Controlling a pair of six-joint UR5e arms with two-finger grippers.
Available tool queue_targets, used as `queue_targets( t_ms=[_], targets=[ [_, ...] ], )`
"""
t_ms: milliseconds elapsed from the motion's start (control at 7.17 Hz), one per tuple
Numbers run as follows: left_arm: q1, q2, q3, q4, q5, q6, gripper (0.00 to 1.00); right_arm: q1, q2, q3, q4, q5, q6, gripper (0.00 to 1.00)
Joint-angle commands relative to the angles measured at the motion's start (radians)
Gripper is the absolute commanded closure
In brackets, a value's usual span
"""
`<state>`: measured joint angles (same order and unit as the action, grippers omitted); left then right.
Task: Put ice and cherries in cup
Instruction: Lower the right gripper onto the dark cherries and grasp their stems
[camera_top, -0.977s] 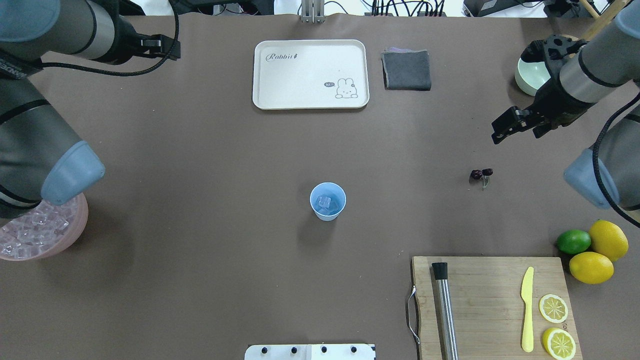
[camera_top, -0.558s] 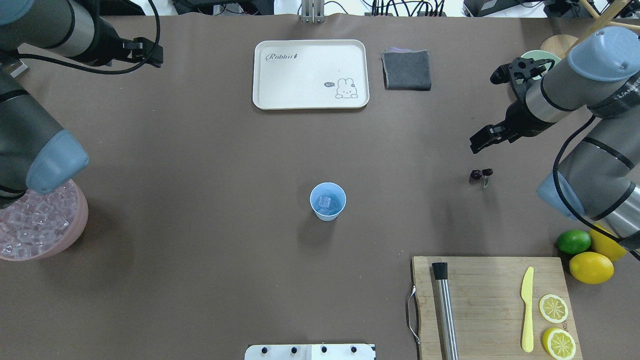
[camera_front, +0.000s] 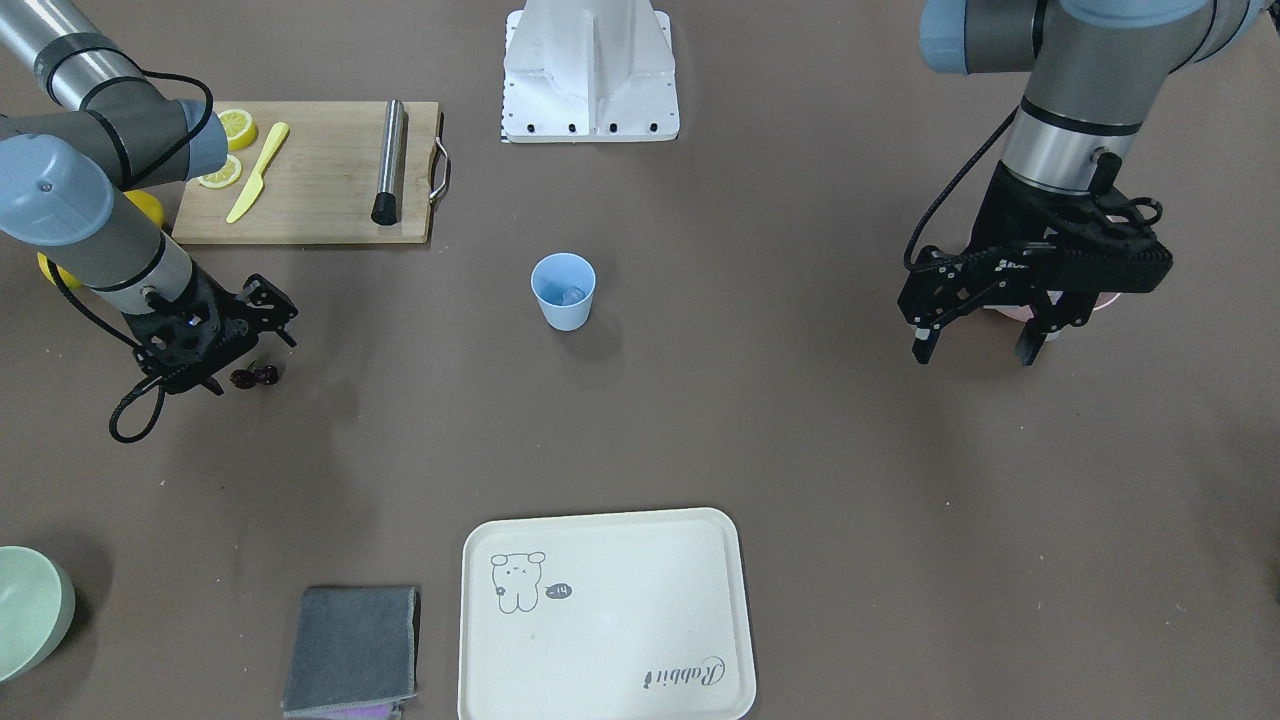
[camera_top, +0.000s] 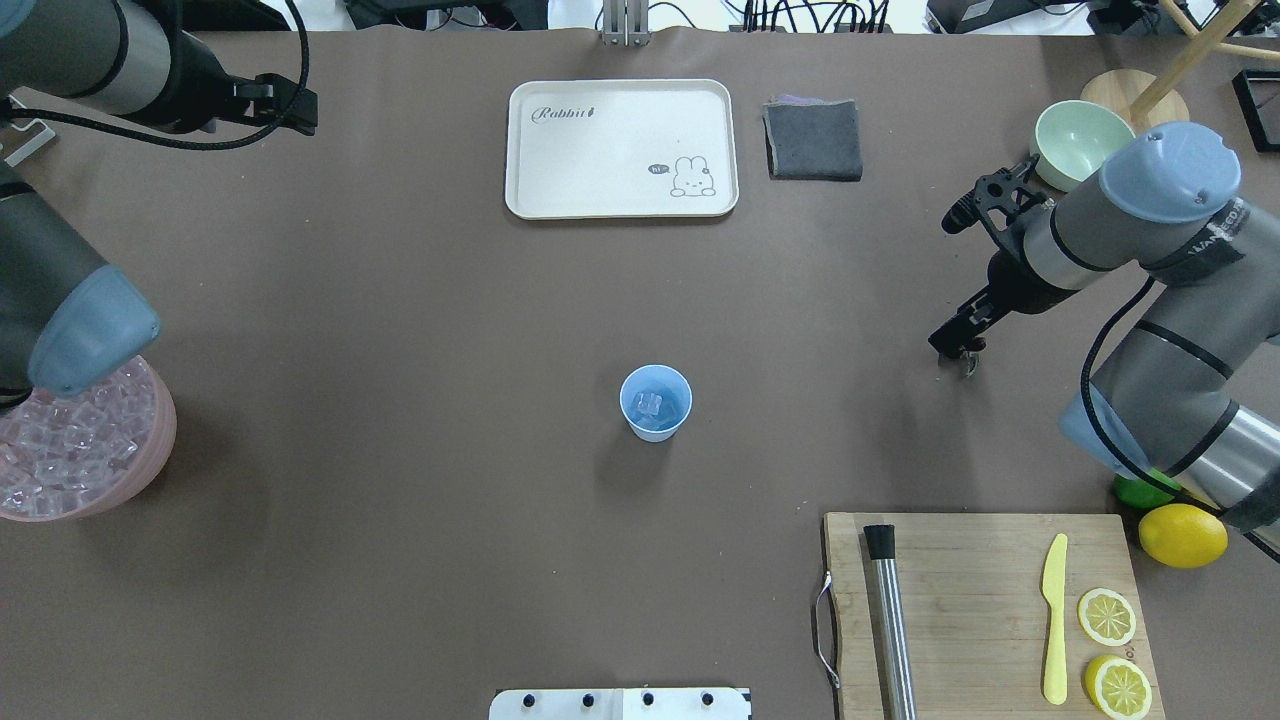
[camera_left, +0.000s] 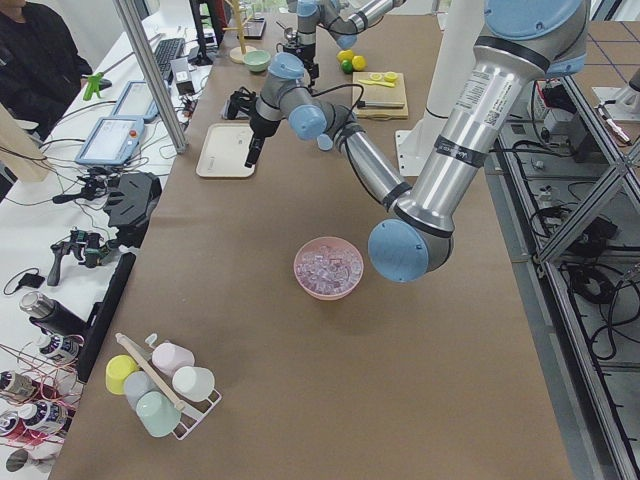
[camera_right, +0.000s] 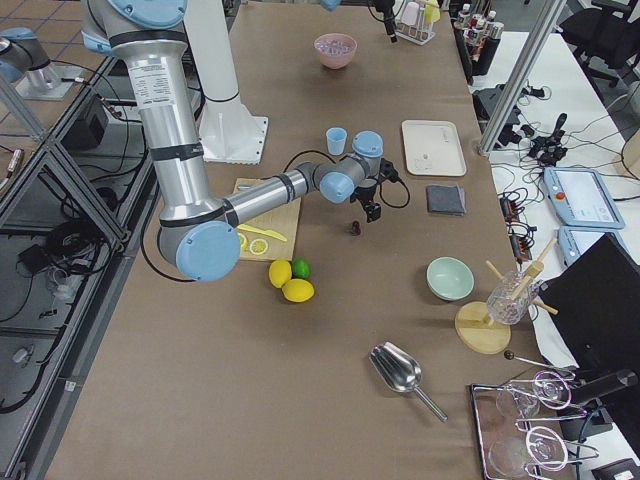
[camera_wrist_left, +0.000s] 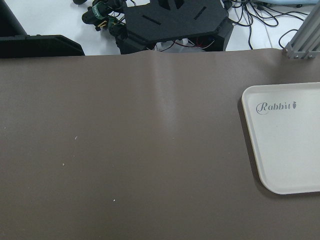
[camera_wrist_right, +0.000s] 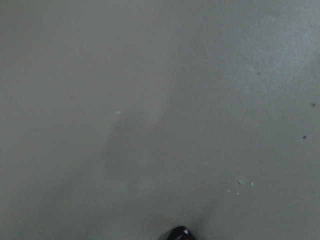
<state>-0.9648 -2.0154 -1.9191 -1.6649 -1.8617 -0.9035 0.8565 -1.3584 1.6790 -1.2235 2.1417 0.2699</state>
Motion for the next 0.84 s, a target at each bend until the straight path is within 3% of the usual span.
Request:
queue_targets(
  t_ms=[0,419,558,698],
  targets=[
    [0.001,0.001,-0.005,0.000,-0.001,0.000,0.02,-0.008,-0.021,-0.034,0.002,-0.041,-0.060,0.00],
    [0.005,0.001,0.003,0.000,-0.001,0.000,0.02,-0.030,-0.007,-0.059,0.002,-0.065,-0.048,0.01],
    [0.005,0.001,0.005,0.000,-0.001,0.000,0.02,-0.030,-0.007,-0.059,0.002,-0.065,-0.038,0.08],
    [0.005,0.004,0.003,0.000,-0.001,0.000,0.02,-0.033,-0.005,-0.058,0.002,-0.062,-0.006,0.33]
  ],
)
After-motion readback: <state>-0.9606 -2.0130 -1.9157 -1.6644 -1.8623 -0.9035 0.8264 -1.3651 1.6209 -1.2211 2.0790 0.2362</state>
